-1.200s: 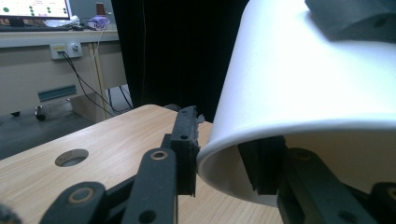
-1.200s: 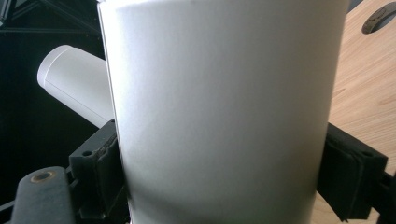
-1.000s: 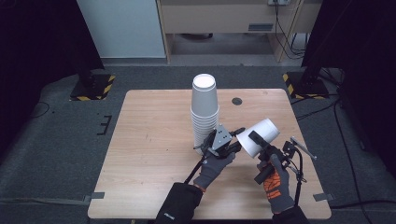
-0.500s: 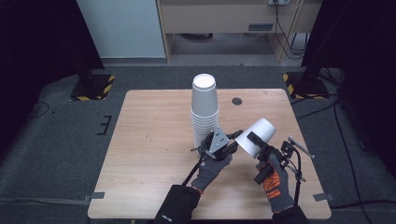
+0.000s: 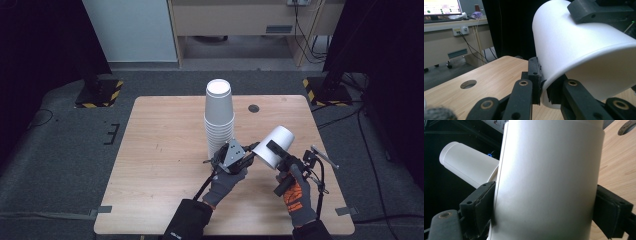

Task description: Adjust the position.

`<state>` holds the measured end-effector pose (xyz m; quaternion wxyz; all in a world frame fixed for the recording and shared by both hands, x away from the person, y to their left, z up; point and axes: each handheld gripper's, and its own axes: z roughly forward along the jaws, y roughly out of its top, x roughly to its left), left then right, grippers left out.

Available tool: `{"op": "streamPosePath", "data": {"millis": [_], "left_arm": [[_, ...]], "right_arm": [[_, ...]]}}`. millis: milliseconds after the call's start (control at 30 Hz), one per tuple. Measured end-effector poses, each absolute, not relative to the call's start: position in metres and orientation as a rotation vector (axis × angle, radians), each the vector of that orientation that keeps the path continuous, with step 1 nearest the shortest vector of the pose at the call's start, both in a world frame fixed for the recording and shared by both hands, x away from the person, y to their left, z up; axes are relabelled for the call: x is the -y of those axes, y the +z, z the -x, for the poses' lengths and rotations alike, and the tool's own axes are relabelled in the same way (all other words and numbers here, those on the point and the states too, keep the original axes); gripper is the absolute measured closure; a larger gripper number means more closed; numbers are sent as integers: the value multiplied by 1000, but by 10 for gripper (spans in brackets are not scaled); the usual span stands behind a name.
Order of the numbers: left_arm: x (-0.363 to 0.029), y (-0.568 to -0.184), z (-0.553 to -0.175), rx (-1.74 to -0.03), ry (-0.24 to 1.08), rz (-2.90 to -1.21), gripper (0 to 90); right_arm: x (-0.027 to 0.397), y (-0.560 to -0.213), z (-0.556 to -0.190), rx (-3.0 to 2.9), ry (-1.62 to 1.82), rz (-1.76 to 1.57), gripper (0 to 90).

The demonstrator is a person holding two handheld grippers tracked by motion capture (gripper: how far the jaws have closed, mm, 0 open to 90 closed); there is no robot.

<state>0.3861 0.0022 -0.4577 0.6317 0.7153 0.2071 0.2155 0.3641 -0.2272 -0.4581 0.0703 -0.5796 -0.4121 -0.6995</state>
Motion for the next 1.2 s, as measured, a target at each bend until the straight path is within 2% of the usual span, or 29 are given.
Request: {"op": "streamPosePath", "data": {"millis": [833, 900, 967, 1200], "left_arm": [[-23, -450, -375, -489, 437, -1675, 834], [-25, -449, -373, -487, 441, -1680, 835], [-28, -448, -371, -486, 435, -1678, 843], [-37, -445, -366, -480, 431, -1694, 845]], "right_arm": [[233, -459, -371, 1301, -2126, 1753, 70], [235, -460, -372, 1317, -2123, 1755, 75], [238, -461, -371, 1325, -2158, 1802, 119], [255, -465, -374, 1319, -2185, 1873, 127]]}}
